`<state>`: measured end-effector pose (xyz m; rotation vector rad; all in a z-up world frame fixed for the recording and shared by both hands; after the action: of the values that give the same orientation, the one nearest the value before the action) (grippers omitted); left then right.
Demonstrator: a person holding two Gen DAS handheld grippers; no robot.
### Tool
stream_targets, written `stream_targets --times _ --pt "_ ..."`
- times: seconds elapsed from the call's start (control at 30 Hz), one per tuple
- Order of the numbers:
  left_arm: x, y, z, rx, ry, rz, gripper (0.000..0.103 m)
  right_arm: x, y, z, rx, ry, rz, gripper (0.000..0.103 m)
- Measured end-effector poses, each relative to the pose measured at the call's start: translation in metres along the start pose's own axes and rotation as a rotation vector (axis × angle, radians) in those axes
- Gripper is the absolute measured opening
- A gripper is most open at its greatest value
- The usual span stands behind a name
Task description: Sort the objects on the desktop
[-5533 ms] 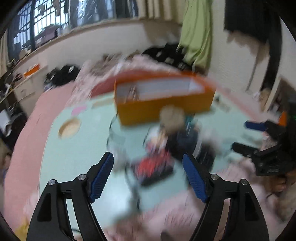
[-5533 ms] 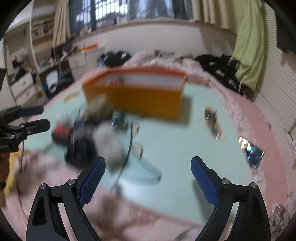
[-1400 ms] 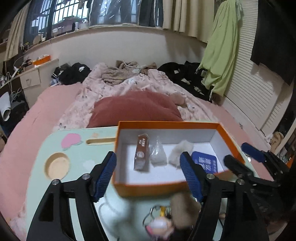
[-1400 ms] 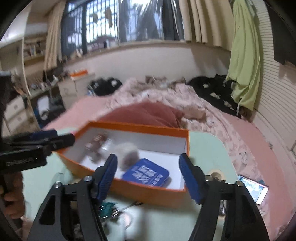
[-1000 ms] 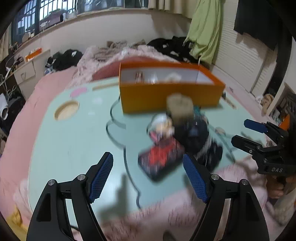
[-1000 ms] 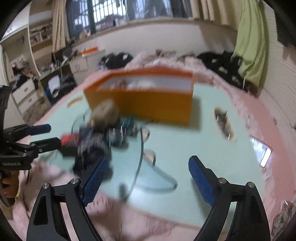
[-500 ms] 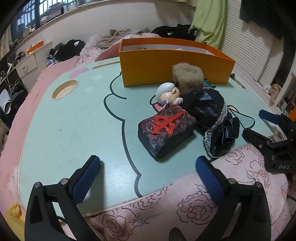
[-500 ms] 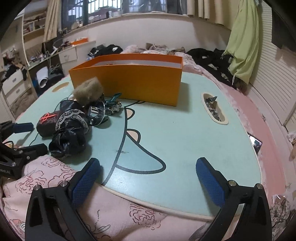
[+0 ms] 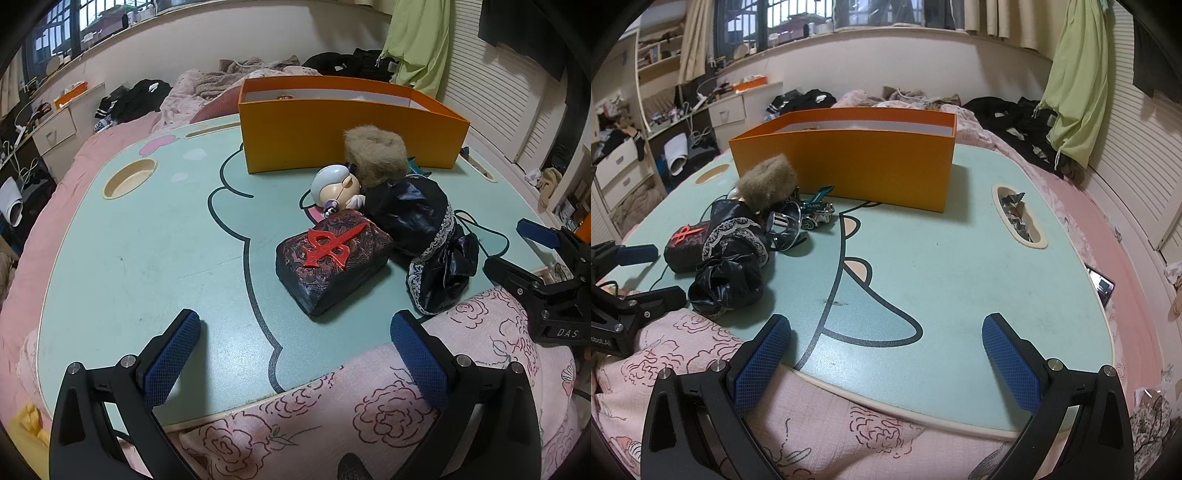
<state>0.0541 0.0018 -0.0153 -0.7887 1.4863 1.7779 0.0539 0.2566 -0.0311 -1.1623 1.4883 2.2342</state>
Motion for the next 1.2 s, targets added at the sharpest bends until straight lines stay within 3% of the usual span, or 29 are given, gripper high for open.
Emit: stream_targets --times 1.2 --pt "-0.0002 -0.0014 -0.0013 0.001 -0.002 0.0 0.103 -0.0006 -0.0013 -0.0019 0.0 -0.001 0.002 0.103"
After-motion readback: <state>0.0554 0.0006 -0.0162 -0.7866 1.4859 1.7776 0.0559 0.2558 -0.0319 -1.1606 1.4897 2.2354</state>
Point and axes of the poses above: each gripper's, at about its wrist camera, not at the fingertips, and x roughly the way its jaws point, z to its right, y to its top, the point moved 3 cm from there along x, roughly the way its jaws point, and after that the axes turned 13 degrees about -x, right-handed, at the moved point
